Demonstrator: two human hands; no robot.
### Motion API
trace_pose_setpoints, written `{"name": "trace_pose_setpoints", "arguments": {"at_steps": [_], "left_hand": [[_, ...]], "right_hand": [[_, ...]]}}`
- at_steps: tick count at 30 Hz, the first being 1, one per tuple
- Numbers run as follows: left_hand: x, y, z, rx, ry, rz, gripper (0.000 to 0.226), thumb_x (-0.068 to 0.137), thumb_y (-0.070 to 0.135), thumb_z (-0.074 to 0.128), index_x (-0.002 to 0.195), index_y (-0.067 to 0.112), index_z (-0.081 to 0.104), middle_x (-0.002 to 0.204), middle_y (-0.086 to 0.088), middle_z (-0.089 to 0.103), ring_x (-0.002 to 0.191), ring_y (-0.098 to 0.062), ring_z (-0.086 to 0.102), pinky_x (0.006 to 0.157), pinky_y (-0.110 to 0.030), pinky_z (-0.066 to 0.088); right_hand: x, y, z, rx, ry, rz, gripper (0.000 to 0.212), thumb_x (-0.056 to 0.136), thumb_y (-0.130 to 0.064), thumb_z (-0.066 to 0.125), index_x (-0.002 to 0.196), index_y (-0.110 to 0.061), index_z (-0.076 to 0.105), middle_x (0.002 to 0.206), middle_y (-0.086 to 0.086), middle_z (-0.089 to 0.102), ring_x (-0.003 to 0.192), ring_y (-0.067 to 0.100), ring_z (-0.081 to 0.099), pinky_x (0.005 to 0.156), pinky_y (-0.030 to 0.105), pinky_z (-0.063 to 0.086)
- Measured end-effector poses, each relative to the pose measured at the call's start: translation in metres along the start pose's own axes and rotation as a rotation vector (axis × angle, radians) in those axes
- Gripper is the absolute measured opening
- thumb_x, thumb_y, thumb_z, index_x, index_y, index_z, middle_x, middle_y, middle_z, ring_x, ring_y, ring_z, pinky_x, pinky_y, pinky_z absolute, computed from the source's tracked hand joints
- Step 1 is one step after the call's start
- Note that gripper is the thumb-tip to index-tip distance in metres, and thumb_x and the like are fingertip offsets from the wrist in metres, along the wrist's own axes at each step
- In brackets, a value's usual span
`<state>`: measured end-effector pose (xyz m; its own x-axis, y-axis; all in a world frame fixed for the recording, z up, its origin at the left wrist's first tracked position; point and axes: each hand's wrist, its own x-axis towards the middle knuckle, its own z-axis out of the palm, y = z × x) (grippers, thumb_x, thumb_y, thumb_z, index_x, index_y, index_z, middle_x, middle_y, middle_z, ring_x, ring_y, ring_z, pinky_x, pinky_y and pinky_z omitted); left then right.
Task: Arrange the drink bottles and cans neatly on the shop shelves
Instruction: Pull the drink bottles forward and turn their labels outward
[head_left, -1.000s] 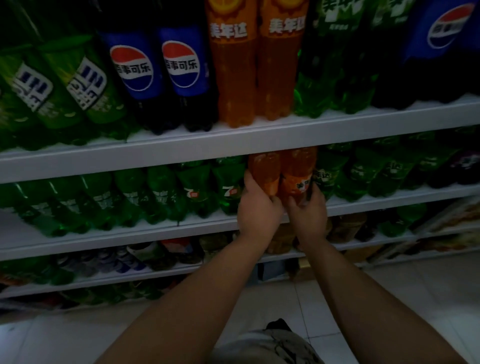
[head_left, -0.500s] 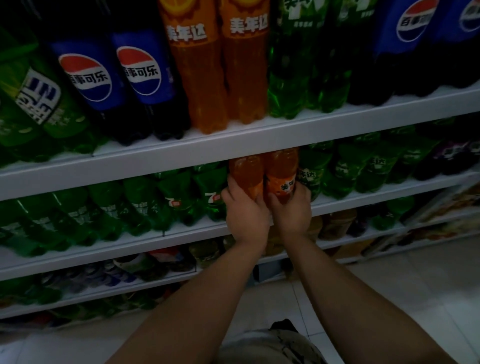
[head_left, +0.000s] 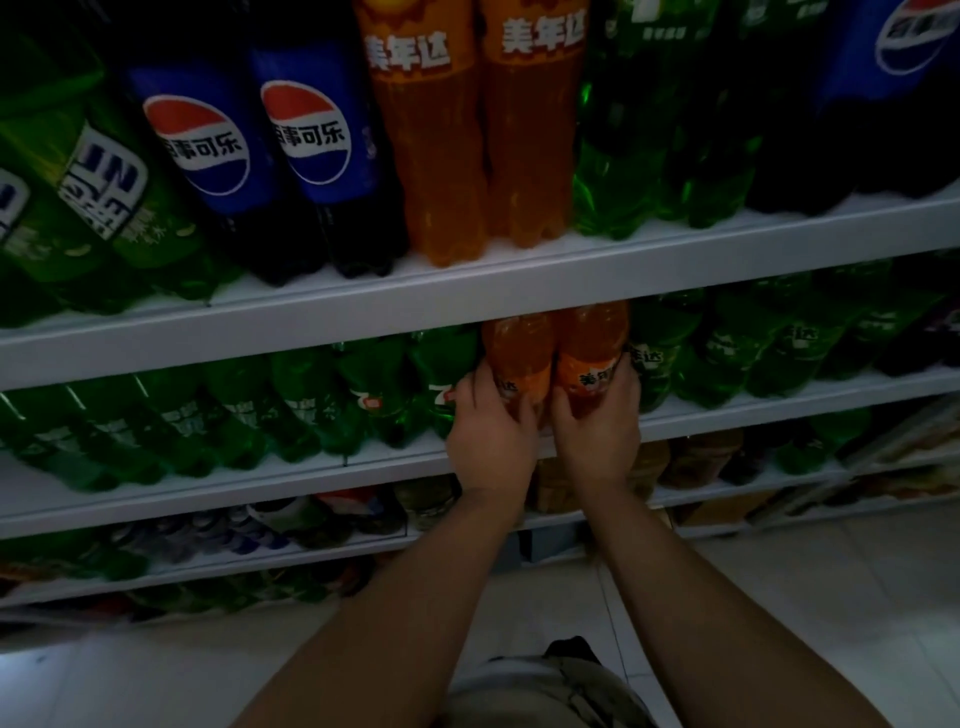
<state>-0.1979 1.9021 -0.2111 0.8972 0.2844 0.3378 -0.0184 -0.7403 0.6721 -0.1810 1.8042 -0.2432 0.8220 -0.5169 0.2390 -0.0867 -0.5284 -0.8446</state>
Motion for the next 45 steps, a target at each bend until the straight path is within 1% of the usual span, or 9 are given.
{"name": "trace_pose_setpoints", "arguments": {"at_steps": [3, 7, 12, 18, 24, 28, 37, 41, 45], "left_hand": [[-0.004, -0.004, 0.003, 0.048, -0.027, 0.061, 0.066, 0.086, 0.028, 0.067, 0.142, 0.004, 0.040, 0.133, -0.016, 0.055, 0.110, -0.030, 0.060, 0.080, -0.037, 0.054], [-0.001, 0.000, 0.006, -0.071, -0.051, -0.066, 0.065, 0.087, 0.025, 0.066, 0.143, 0.010, 0.037, 0.132, -0.013, 0.054, 0.108, -0.031, 0.059, 0.082, -0.037, 0.051], [0.001, 0.003, 0.009, -0.055, 0.025, -0.085, 0.060, 0.076, 0.028, 0.076, 0.126, 0.007, 0.049, 0.115, -0.013, 0.055, 0.093, -0.032, 0.060, 0.066, -0.036, 0.050], [-0.003, -0.009, 0.010, -0.024, 0.052, 0.045, 0.059, 0.079, 0.033, 0.074, 0.127, 0.008, 0.050, 0.120, -0.011, 0.058, 0.099, -0.025, 0.061, 0.069, -0.034, 0.053], [0.003, -0.021, 0.011, 0.045, 0.080, 0.162, 0.064, 0.073, 0.030, 0.081, 0.124, 0.003, 0.054, 0.099, -0.013, 0.070, 0.075, -0.025, 0.070, 0.057, -0.028, 0.052], [0.005, -0.019, 0.017, 0.037, 0.116, 0.176, 0.066, 0.075, 0.029, 0.079, 0.125, 0.011, 0.041, 0.107, -0.015, 0.064, 0.072, -0.028, 0.066, 0.052, -0.029, 0.050], [0.004, -0.021, 0.026, 0.004, 0.126, 0.167, 0.064, 0.080, 0.034, 0.076, 0.128, 0.016, 0.038, 0.106, -0.014, 0.055, 0.069, -0.026, 0.061, 0.046, -0.031, 0.050], [0.007, -0.023, 0.021, 0.021, 0.128, 0.195, 0.070, 0.079, 0.038, 0.075, 0.134, 0.016, 0.036, 0.112, -0.012, 0.053, 0.076, -0.027, 0.062, 0.049, -0.029, 0.049], [0.006, -0.020, 0.020, 0.076, 0.127, 0.187, 0.077, 0.078, 0.041, 0.075, 0.137, 0.015, 0.035, 0.115, -0.013, 0.053, 0.080, -0.027, 0.062, 0.048, -0.029, 0.050]], "right_hand": [[0.003, -0.002, -0.001, 0.085, -0.024, 0.008, 0.076, 0.083, -0.023, 0.066, 0.146, -0.013, 0.026, 0.142, 0.009, 0.043, 0.123, 0.025, 0.047, 0.095, 0.034, 0.039], [0.005, -0.006, 0.001, 0.160, 0.012, 0.113, 0.073, 0.081, -0.014, 0.068, 0.143, -0.012, 0.030, 0.138, 0.009, 0.046, 0.122, 0.025, 0.048, 0.094, 0.032, 0.038], [0.004, -0.012, 0.004, 0.076, 0.061, 0.099, 0.078, 0.077, -0.022, 0.075, 0.142, -0.010, 0.032, 0.134, 0.013, 0.042, 0.116, 0.029, 0.050, 0.086, 0.033, 0.040], [0.018, 0.005, -0.016, 0.015, -0.068, -0.065, 0.069, 0.078, -0.040, 0.074, 0.136, -0.020, 0.042, 0.125, 0.007, 0.049, 0.110, 0.021, 0.053, 0.084, 0.028, 0.042], [0.022, 0.011, -0.015, 0.088, -0.149, -0.042, 0.073, 0.078, -0.037, 0.073, 0.139, -0.023, 0.037, 0.129, 0.000, 0.057, 0.110, 0.013, 0.055, 0.087, 0.028, 0.042], [0.020, 0.016, -0.011, 0.071, -0.101, -0.030, 0.078, 0.075, -0.034, 0.075, 0.140, -0.024, 0.034, 0.131, -0.001, 0.056, 0.106, 0.001, 0.047, 0.087, 0.025, 0.038], [0.011, 0.018, -0.001, -0.022, -0.078, -0.098, 0.075, 0.085, -0.024, 0.067, 0.146, -0.013, 0.026, 0.137, 0.012, 0.050, 0.118, 0.028, 0.053, 0.090, 0.027, 0.036], [0.008, 0.013, -0.001, -0.003, -0.100, -0.110, 0.074, 0.088, -0.018, 0.061, 0.148, -0.009, 0.019, 0.143, 0.014, 0.042, 0.125, 0.029, 0.046, 0.098, 0.030, 0.036], [0.013, 0.008, -0.003, 0.048, -0.083, -0.053, 0.085, 0.078, -0.036, 0.074, 0.146, -0.020, 0.026, 0.141, 0.005, 0.044, 0.124, 0.019, 0.047, 0.097, 0.034, 0.041]]}}
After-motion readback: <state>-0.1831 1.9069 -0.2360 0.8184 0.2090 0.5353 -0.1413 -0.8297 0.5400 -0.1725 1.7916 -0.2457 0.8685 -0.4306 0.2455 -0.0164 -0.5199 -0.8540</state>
